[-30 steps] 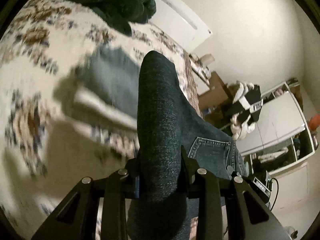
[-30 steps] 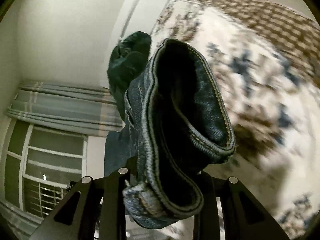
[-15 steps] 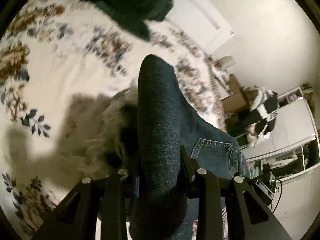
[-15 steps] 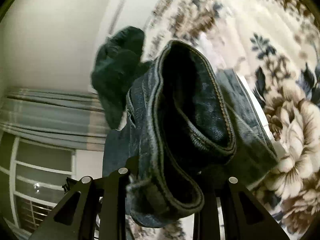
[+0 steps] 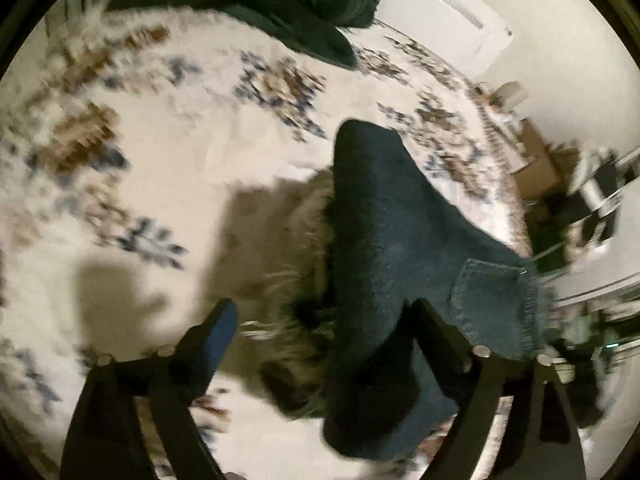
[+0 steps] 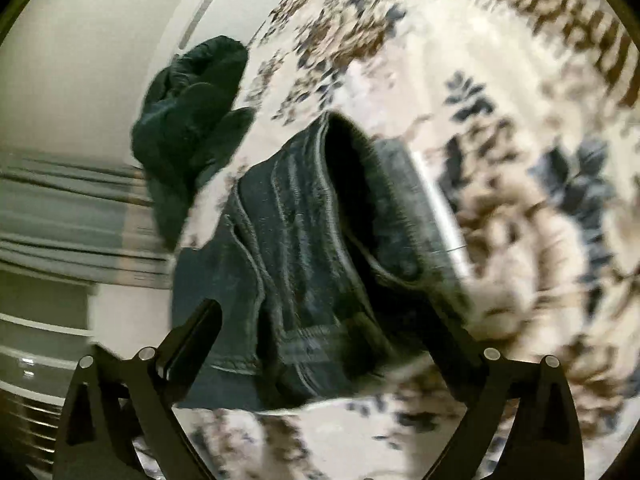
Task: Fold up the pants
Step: 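Lower the folded jeans onto the clothes stack and open both grippers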
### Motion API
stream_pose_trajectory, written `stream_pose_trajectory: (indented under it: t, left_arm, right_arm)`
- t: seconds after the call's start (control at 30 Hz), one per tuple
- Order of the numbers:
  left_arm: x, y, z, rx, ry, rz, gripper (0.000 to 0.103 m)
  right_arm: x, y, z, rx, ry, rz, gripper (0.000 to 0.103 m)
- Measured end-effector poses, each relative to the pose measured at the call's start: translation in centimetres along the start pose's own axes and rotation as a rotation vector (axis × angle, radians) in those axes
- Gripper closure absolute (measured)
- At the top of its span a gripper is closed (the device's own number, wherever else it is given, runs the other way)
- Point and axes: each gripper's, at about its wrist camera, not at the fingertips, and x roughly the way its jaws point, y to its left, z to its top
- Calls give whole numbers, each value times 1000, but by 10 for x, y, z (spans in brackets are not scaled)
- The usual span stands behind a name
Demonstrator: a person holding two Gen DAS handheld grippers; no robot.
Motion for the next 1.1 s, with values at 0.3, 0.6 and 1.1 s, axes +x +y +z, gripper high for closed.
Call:
stream_pose_trajectory:
  t: [0.3,0.6,1.1]
  left_arm:
    - [-67,-52,-42,151,-83,207,13]
    - [-171,-107,-94,193,-197,255,13]
    - [-377,-168,-220,201,-388,266,13]
  right_arm:
    - [-84,85,-56,-395,-191,-496,0]
    - [-215,147,-129,-524,-302,-585,0]
    - [-453,219,-276,-668,-422,-445,0]
